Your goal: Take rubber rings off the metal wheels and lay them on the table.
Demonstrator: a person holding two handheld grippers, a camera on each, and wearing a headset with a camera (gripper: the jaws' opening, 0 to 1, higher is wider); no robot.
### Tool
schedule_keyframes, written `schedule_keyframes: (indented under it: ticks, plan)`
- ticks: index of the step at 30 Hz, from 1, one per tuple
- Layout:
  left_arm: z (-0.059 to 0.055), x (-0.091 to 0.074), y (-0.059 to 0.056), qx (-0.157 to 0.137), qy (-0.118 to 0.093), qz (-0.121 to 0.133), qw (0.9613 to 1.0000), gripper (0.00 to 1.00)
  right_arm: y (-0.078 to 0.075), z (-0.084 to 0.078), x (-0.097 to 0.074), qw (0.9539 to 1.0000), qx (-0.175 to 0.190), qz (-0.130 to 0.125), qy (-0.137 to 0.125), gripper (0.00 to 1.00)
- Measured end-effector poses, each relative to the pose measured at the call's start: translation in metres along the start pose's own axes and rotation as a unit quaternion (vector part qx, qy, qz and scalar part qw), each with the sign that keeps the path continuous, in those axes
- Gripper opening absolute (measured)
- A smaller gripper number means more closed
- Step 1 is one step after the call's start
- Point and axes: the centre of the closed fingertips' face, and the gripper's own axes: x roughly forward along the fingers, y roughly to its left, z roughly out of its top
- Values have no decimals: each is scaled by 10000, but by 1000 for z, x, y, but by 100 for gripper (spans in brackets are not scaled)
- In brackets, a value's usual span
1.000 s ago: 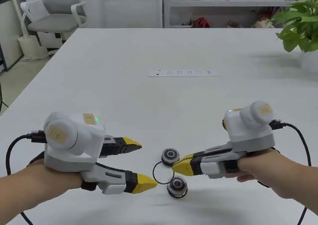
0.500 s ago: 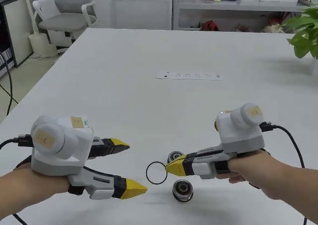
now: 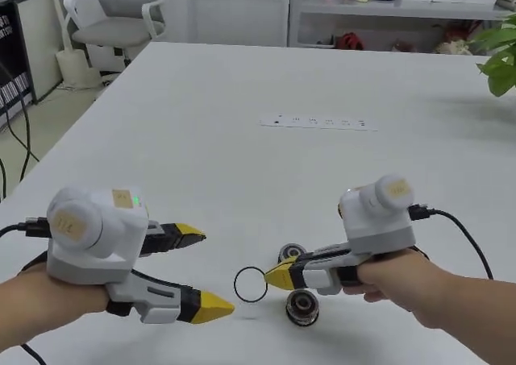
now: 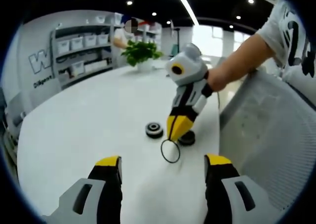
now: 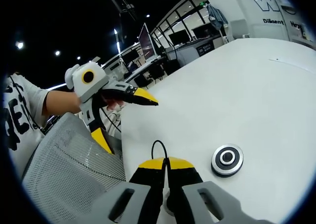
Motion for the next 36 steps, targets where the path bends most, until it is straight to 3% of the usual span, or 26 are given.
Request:
schedule_keyframes:
  ticks: [9,19,36]
  plan:
    - [-3,-1,0,25,21,20,10000,68,-3,-4,7,9999,-43,-113,66,0]
    - [-9,-3,2,28,80,34,10000,68,-5,-16,12,9991,-160,-222,314,0]
    - [-10,1,3,124,174,-54,9998,67,-5,-7,-2,9993,-240,-228,170,12]
